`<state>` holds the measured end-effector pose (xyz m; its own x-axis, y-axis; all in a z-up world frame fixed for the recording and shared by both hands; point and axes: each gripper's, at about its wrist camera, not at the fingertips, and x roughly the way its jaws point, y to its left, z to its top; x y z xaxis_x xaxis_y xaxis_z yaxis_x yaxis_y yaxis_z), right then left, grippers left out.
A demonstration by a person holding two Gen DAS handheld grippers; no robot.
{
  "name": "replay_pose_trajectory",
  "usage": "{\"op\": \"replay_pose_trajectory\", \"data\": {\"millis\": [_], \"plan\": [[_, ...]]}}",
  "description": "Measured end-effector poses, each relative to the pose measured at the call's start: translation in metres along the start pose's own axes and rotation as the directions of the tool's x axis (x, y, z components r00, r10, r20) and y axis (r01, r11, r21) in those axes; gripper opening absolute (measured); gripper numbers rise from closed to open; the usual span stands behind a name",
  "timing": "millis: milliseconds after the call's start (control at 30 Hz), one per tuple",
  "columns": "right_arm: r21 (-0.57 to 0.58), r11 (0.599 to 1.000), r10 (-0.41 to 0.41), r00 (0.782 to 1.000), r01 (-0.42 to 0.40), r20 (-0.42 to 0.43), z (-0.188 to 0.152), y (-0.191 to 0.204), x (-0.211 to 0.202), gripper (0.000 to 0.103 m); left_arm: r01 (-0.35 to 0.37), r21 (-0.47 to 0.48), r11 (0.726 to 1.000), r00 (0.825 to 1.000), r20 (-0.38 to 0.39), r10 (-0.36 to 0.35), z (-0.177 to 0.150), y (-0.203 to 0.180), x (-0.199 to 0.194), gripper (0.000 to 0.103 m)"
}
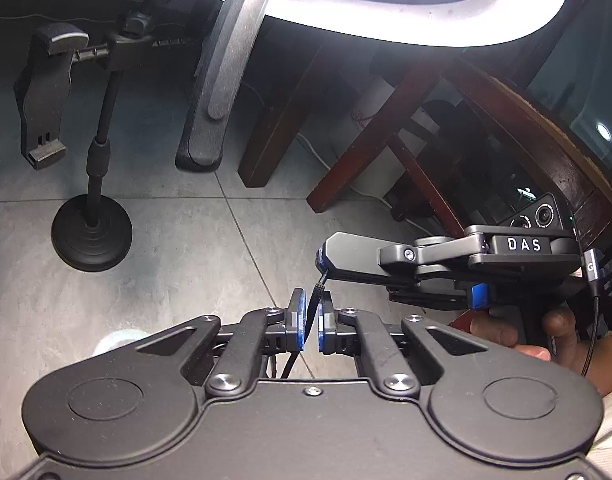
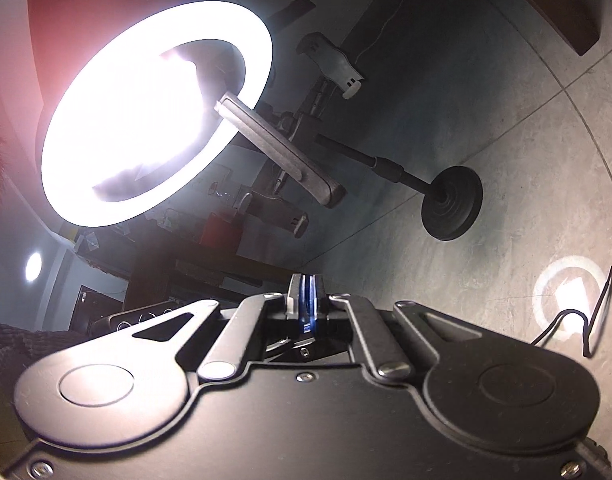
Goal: Lace up shoes with both hands
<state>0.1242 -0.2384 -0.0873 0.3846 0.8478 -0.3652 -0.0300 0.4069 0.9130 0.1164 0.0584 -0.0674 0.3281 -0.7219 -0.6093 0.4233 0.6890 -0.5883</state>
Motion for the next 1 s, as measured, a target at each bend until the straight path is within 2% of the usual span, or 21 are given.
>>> {"op": "replay_pose_trajectory", "data": {"millis": [367,567,1000], "plan": [[-0.097,0.994,0.052,0.998,-0.048,0.043,0.009,0.03,-0.012,0.003,0.009,0.078,0.997,0.996,0.093,-0.016,0.016,-0.022,-0.022,0.006],[-0.183,0.979,0.098,0.994,-0.089,0.042,0.01,0.055,-0.017,0.003,0.04,0.114,0.993,0.987,0.149,-0.057,0.025,-0.036,-0.042,0.006],[-0.243,0.958,0.17,0.983,-0.149,0.065,0.012,0.08,-0.027,0.004,0.08,0.117,0.99,0.971,0.215,-0.104,0.032,-0.048,-0.058,0.006]]}}
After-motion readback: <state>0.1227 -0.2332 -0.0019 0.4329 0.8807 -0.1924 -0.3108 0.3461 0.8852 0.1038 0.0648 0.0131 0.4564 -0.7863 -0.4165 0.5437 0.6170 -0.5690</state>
